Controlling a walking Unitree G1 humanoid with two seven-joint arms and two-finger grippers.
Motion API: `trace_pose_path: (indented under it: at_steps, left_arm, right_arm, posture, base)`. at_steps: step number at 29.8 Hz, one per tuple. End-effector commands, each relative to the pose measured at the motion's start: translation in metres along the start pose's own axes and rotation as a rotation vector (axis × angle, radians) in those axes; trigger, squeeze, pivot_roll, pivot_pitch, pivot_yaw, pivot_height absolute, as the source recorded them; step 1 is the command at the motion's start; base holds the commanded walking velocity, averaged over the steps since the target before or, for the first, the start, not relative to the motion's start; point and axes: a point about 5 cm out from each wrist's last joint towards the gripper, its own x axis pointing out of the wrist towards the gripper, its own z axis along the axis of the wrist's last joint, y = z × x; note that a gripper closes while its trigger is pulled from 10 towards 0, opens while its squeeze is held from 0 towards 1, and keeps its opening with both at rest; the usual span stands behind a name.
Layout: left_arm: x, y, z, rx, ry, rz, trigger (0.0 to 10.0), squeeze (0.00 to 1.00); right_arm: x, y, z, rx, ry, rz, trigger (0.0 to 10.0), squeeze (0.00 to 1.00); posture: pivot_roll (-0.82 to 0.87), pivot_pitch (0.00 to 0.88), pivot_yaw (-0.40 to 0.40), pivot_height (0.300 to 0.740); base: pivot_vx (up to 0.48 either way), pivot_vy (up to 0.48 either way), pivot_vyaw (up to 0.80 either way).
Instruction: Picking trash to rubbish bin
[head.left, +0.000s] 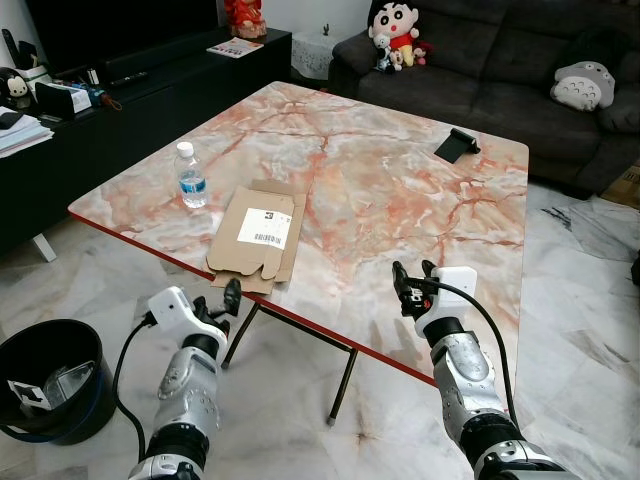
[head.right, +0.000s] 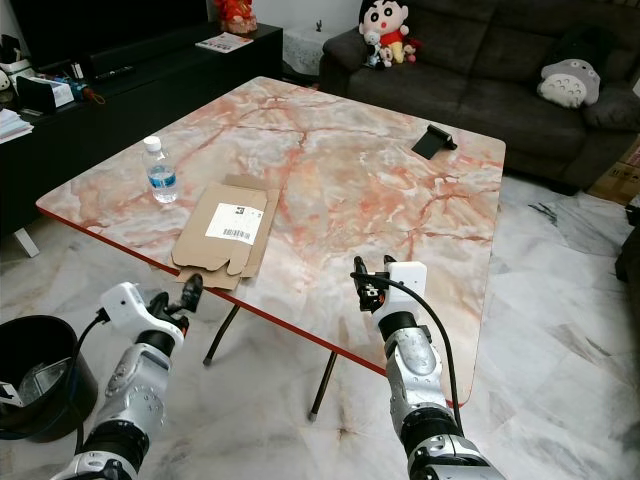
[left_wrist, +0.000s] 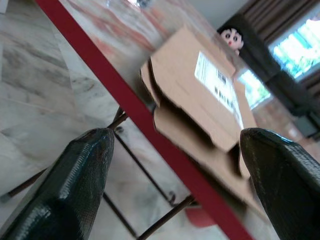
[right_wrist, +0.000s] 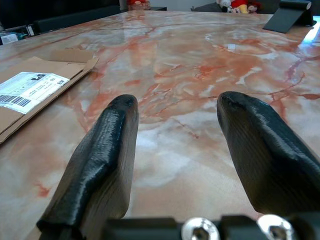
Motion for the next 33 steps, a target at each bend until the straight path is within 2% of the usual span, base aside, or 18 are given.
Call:
trace_pose_path:
  at_steps: [1, 18, 19, 20, 21, 22, 23, 25, 26, 29, 30, 31, 32, 33]
  left_arm:
    - [0.003, -0.002, 0.001, -0.056, 0.001, 0.001, 10.0, 0.0]
    - [0.015, -0.005, 0.009, -0.067, 0.005, -0.007, 10.0, 0.0]
    - [0.015, -0.006, 0.009, -0.065, 0.005, -0.012, 7.2, 0.0]
    - [0.016, -0.006, 0.01, -0.064, 0.005, -0.014, 7.2, 0.0]
    - [0.016, -0.007, 0.009, -0.063, 0.005, -0.015, 6.0, 0.0]
    - [0.016, -0.007, 0.009, -0.063, 0.005, -0.015, 6.0, 0.0]
    - [0.016, -0.007, 0.009, -0.063, 0.006, -0.016, 5.1, 0.0]
    - [0.016, -0.007, 0.009, -0.063, 0.007, -0.014, 4.9, 0.0]
    - [0.016, -0.007, 0.008, -0.062, 0.009, -0.015, 3.6, 0.0]
    - [0.016, -0.007, 0.008, -0.062, 0.011, -0.015, 3.6, 0.0]
    - [0.016, -0.008, 0.007, -0.062, 0.014, -0.017, 4.3, 0.0]
    - [0.016, -0.008, 0.007, -0.062, 0.014, -0.017, 4.3, 0.0]
    - [0.016, -0.008, 0.007, -0.061, 0.017, -0.018, 6.0, 0.0]
    - [0.016, -0.007, 0.007, -0.06, 0.017, -0.017, 8.3, 0.0]
  right_arm:
    - [0.0, -0.004, 0.002, -0.004, 0.001, -0.009, 10.0, 0.0]
    - [0.0, -0.005, 0.002, -0.007, 0.002, -0.009, 10.0, 0.0]
    - [0.0, -0.006, 0.001, -0.005, 0.003, -0.012, 10.0, 0.0]
    - [0.0, -0.006, 0.001, -0.004, 0.003, -0.012, 10.0, 0.0]
    - [-0.001, -0.006, 0.001, -0.006, 0.005, -0.012, 10.0, 0.0]
    - [-0.001, -0.006, 0.001, -0.006, 0.005, -0.012, 10.0, 0.0]
    - [-0.001, -0.007, 0.001, -0.006, 0.006, -0.012, 10.0, 0.0]
    - [-0.001, -0.007, 0.001, -0.005, 0.005, -0.013, 10.0, 0.0]
    - [-0.001, -0.007, 0.001, -0.005, 0.005, -0.013, 10.0, 0.0]
    - [-0.001, -0.007, 0.001, -0.006, 0.005, -0.013, 10.0, 0.0]
    - [-0.001, -0.006, 0.001, -0.005, 0.005, -0.014, 10.0, 0.0]
    - [-0.001, -0.006, 0.001, -0.005, 0.005, -0.014, 10.0, 0.0]
    - [-0.001, -0.006, 0.001, -0.004, 0.005, -0.014, 10.0, 0.0]
    - [-0.001, -0.006, 0.001, -0.004, 0.005, -0.014, 10.0, 0.0]
  posture:
    - [0.11, 0.0, -0.111, 0.74]
    - [0.11, 0.0, -0.117, 0.74]
    - [0.11, 0.0, -0.117, 0.74]
    - [0.11, 0.0, -0.117, 0.74]
    - [0.11, 0.0, -0.117, 0.74]
    - [0.11, 0.0, -0.117, 0.74]
    - [0.11, 0.0, -0.117, 0.74]
    - [0.11, 0.0, -0.117, 0.74]
    - [0.11, 0.0, -0.117, 0.74]
    - [0.11, 0.0, -0.117, 0.74]
    - [0.11, 0.0, -0.114, 0.74]
    - [0.11, 0.0, -0.114, 0.74]
    - [0.11, 0.0, -0.114, 0.74]
    - [0.11, 0.0, -0.114, 0.74]
  base:
    - [0.0, 0.0, 0.0]
    - [0.0, 0.0, 0.0]
    - [0.0, 0.0, 0.0]
    - [0.0, 0.0, 0.0]
    - [0.0, 0.0, 0.0]
    - [0.0, 0.0, 0.0]
    - [0.0, 0.0, 0.0]
    - [0.0, 0.0, 0.0]
    - [0.0, 0.0, 0.0]
    - [0.0, 0.0, 0.0]
    - [0.0, 0.0, 0.0]
    - [0.0, 0.0, 0.0]
    - [0.0, 0.0, 0.0]
    - [0.0, 0.0, 0.0]
